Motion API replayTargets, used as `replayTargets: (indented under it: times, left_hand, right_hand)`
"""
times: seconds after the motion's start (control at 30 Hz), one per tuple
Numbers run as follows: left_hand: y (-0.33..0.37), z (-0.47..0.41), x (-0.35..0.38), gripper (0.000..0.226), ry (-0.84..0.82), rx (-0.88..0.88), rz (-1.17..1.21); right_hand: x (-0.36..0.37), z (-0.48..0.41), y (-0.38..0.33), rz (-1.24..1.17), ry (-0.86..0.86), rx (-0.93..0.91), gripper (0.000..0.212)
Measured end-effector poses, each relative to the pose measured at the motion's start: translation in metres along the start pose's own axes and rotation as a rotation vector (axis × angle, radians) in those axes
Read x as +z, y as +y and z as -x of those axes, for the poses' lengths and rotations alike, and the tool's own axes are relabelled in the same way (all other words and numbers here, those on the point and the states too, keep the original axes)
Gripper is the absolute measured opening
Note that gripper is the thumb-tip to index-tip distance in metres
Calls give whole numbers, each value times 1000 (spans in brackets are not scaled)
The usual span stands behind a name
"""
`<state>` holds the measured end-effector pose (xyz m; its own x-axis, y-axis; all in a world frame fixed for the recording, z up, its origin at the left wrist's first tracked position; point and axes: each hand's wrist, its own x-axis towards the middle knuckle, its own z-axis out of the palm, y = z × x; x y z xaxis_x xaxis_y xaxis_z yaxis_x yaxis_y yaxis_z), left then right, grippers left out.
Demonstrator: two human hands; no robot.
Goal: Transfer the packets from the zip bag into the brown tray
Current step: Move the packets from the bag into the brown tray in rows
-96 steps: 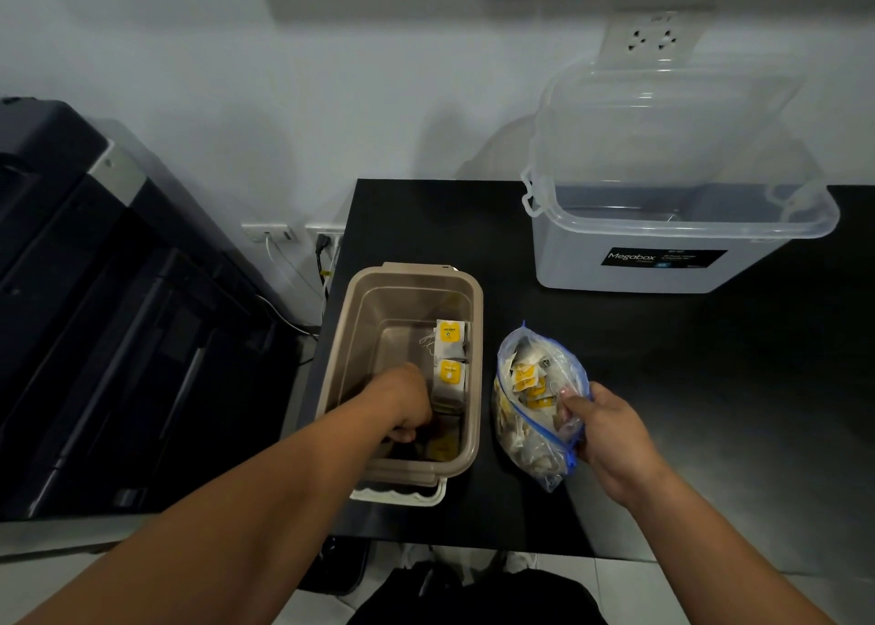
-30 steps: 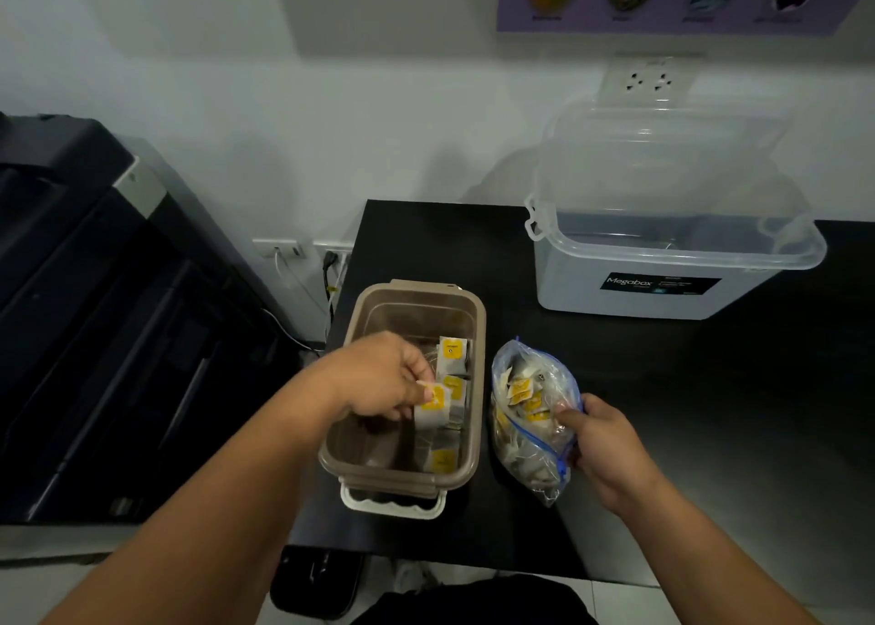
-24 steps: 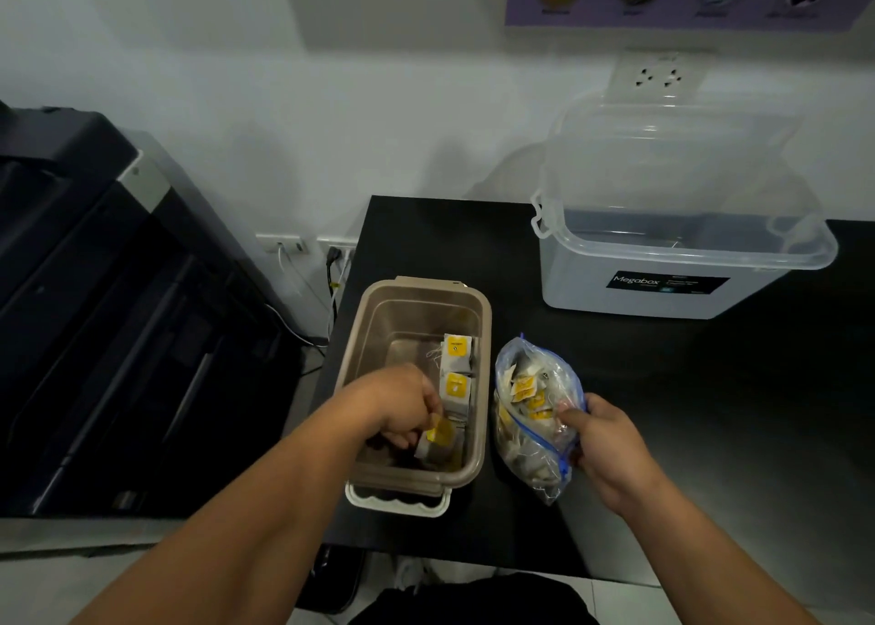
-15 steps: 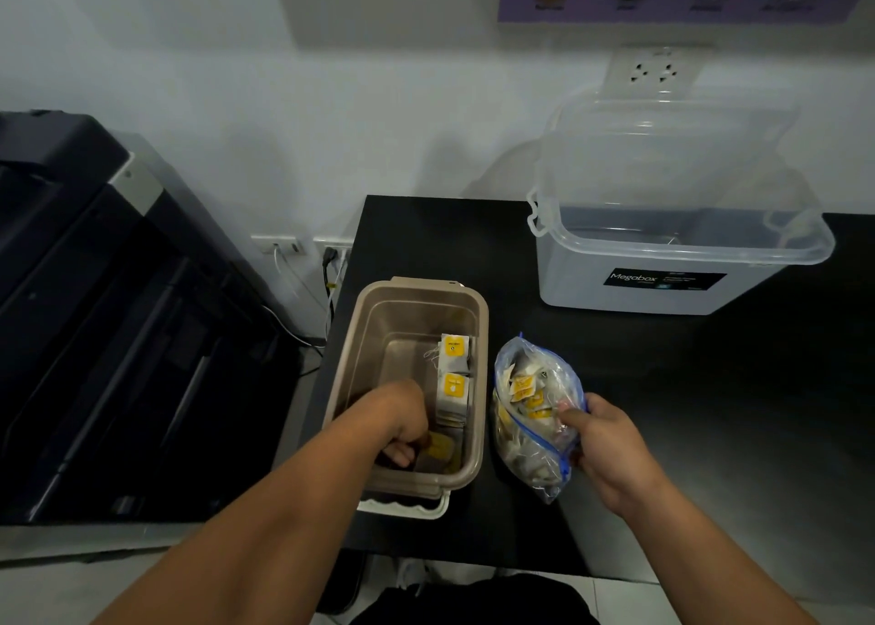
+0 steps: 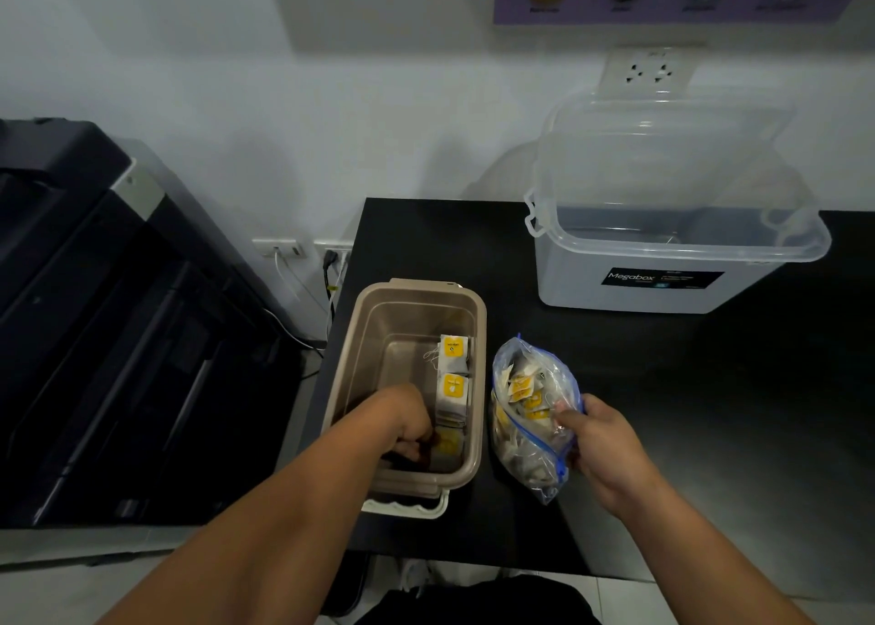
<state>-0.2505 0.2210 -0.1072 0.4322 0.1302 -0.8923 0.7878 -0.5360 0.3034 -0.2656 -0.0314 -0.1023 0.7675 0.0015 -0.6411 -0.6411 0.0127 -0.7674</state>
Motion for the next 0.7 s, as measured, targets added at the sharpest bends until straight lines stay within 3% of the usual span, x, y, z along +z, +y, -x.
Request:
replayTargets:
  times: [0.4, 0.7]
  left_hand:
    - [3, 8, -4, 28, -2, -15, -402]
    - [11, 18, -3, 23, -2, -7, -390]
  right_hand:
    - [-1, 4, 1, 0, -7, 4, 15]
    - [-3, 4, 0, 21, -13, 7, 15]
